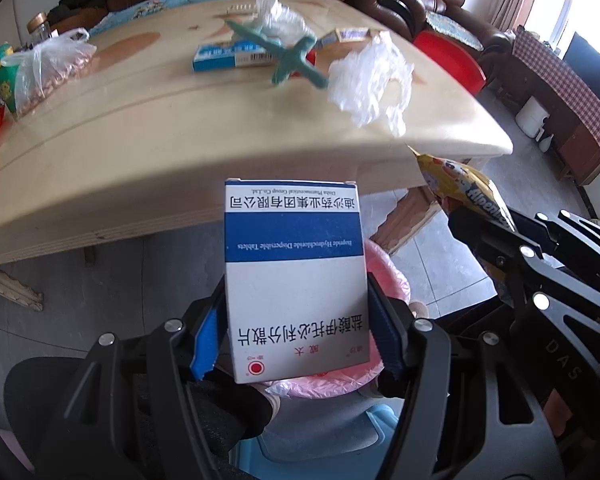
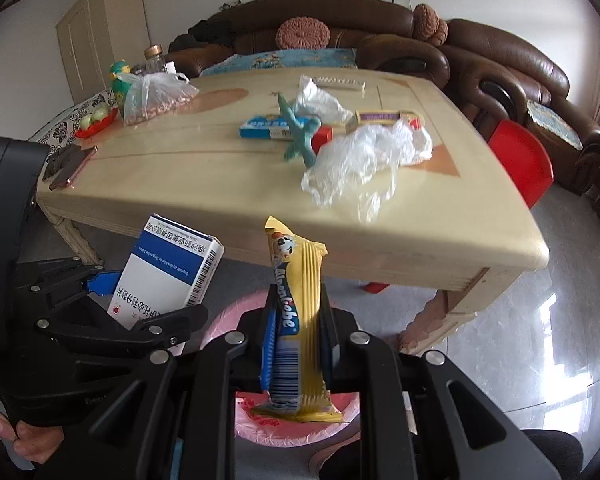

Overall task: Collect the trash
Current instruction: 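Lift the medicine box and snack bar and carry both over the pink trash bin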

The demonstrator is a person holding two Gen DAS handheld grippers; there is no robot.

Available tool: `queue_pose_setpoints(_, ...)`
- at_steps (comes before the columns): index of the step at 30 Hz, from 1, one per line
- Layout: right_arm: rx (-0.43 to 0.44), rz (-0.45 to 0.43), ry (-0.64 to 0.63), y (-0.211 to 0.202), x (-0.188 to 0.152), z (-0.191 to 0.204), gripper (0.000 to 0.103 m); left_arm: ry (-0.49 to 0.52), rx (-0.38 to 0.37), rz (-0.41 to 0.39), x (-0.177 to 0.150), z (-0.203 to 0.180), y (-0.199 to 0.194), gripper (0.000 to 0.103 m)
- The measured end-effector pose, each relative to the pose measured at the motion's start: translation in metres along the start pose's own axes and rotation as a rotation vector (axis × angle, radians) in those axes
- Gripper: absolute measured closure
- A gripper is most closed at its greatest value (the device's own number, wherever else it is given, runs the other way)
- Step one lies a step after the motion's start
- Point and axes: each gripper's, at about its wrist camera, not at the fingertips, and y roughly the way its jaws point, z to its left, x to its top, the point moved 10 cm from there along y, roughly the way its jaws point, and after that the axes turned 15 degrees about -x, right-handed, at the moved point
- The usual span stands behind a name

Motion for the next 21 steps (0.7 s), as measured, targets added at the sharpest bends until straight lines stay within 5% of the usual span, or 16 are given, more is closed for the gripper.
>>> queue_pose_setpoints(21, 0.025, 0.255, -0.031, 0.111, -0.059, 0.012, 0.085, -0.13, -0.041, 0.233, -0.034, 0.038, 0.098, 0.041)
